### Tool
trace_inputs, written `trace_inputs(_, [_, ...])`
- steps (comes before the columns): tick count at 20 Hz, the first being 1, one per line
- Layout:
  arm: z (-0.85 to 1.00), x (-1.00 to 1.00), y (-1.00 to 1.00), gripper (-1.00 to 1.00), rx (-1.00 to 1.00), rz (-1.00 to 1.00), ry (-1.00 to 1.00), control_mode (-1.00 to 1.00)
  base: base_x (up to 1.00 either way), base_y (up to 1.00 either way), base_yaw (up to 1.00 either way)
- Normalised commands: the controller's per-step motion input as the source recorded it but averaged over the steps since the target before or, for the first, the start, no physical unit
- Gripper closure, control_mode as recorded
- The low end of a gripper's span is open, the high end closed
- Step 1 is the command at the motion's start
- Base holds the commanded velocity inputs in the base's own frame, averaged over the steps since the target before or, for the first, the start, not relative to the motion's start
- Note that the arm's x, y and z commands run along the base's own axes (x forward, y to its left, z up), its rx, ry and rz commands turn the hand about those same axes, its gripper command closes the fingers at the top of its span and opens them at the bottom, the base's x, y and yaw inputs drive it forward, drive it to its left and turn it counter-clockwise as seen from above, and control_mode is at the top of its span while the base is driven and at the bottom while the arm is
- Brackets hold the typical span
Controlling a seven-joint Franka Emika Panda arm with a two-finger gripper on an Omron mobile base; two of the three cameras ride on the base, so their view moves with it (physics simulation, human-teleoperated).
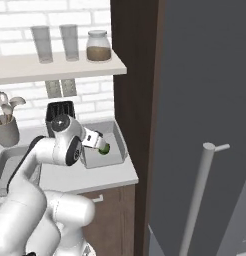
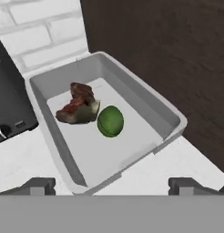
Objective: Place one avocado and one steak in each tupperware on the nearby counter, to pack two identical lunches.
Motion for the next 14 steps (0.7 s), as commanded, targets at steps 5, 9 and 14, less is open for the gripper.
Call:
trace_inputs(5, [0.52,-1.00,0.01,-1.00,0.00,0.01,-0.19,-1.00,0.00,0.00,0.00])
trace_inputs(9, [0.44,-1.00,0.06,-1.00,0.00,0.07,-0.14,-1.00,0.00,0.00,0.00])
trace_inputs(14, [0.03,-1.00,0.24,-1.00,0.00,0.10,-0.03,-1.00,0.00,0.00,0.00])
